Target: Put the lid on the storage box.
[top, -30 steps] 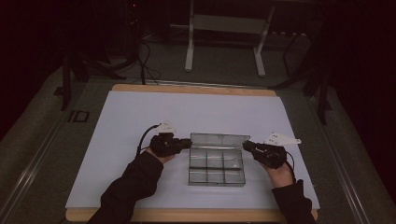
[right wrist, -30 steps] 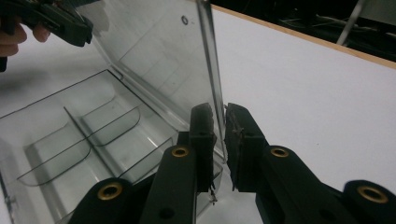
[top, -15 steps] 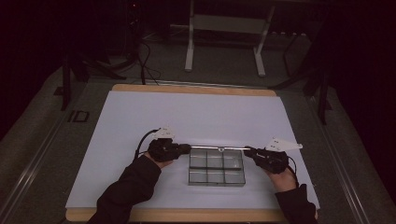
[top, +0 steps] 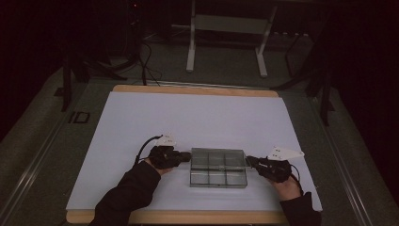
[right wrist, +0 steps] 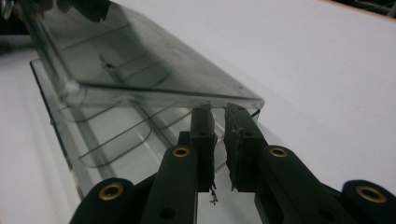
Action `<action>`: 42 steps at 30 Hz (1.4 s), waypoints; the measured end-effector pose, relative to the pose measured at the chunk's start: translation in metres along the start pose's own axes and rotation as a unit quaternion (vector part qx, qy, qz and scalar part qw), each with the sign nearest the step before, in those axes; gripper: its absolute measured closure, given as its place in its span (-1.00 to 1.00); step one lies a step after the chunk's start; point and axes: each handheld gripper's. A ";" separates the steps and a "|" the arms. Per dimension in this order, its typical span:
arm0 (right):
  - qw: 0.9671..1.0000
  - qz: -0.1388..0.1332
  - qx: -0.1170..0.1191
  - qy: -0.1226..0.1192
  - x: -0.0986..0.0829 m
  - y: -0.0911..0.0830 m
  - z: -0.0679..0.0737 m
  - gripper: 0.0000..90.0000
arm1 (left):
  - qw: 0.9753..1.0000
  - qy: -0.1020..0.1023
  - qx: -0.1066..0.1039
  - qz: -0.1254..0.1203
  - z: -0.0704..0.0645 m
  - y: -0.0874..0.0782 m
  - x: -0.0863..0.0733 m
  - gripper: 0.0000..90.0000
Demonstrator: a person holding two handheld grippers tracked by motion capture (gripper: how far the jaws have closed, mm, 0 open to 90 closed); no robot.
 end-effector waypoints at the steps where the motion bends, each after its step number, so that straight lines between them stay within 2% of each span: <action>1: 1.000 0.003 0.001 -0.001 -0.001 0.000 0.001 0.82 | 1.000 -0.001 0.000 0.001 0.000 0.000 -0.001 0.87; 6: 1.000 0.011 0.007 0.000 -0.006 0.002 0.002 0.82 | 1.000 0.000 0.000 0.012 -0.001 0.005 -0.005 0.87; 10: 1.000 0.015 0.008 0.001 -0.009 0.004 0.003 0.82 | 1.000 -0.004 -0.002 0.011 0.001 0.007 -0.008 0.87; 19: 1.000 0.028 0.006 0.007 -0.016 0.006 -0.001 0.81 | 1.000 -0.010 0.007 0.023 0.005 0.008 -0.014 0.87; 21: 1.000 0.028 0.008 0.010 -0.018 0.007 -0.002 0.80 | 1.000 -0.020 0.005 0.019 0.008 0.007 -0.015 0.86; 26: 0.999 0.033 0.007 0.013 -0.019 0.008 -0.005 0.72 | 1.000 -0.027 0.010 0.010 0.009 0.004 -0.015 0.82; 28: 0.999 0.032 0.006 0.010 -0.018 0.008 -0.006 0.64 | 1.000 -0.027 0.014 0.007 0.009 0.002 -0.014 0.74; 31: 1.000 0.027 0.001 0.009 -0.015 0.006 -0.008 0.54 | 0.999 -0.034 0.020 0.003 0.011 0.000 -0.013 0.47; 33: 1.000 0.023 -0.001 0.009 -0.014 0.005 -0.011 0.49 | 0.999 -0.040 0.015 0.000 0.013 -0.002 -0.013 0.30; 35: 1.000 0.022 -0.003 0.008 -0.012 0.004 -0.012 0.40 | 0.999 -0.046 0.006 -0.005 0.014 -0.004 -0.012 0.27; 39: 1.000 0.020 -0.003 0.007 -0.008 0.003 -0.013 0.09 | 0.999 -0.045 0.007 0.000 0.013 -0.004 -0.011 -0.19; 40: 1.000 0.020 -0.005 0.006 -0.007 0.003 -0.013 0.02 | 0.999 -0.039 0.000 0.004 0.012 -0.004 -0.011 -0.31; 41: 1.000 0.020 -0.008 0.005 -0.006 0.003 -0.012 -0.07 | 0.999 -0.039 -0.001 0.007 0.012 -0.004 -0.010 -0.54; 42: 1.000 0.021 -0.010 0.005 -0.006 0.004 -0.012 -0.14 | 0.999 -0.041 0.006 0.008 0.011 -0.004 -0.010 -0.66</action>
Point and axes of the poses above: each handheld gripper's, and its own axes: y roughly forward along the jaws, x roughly out of its top, z roughly to its left, and after that the axes turned 9 degrees about -y, right-handed
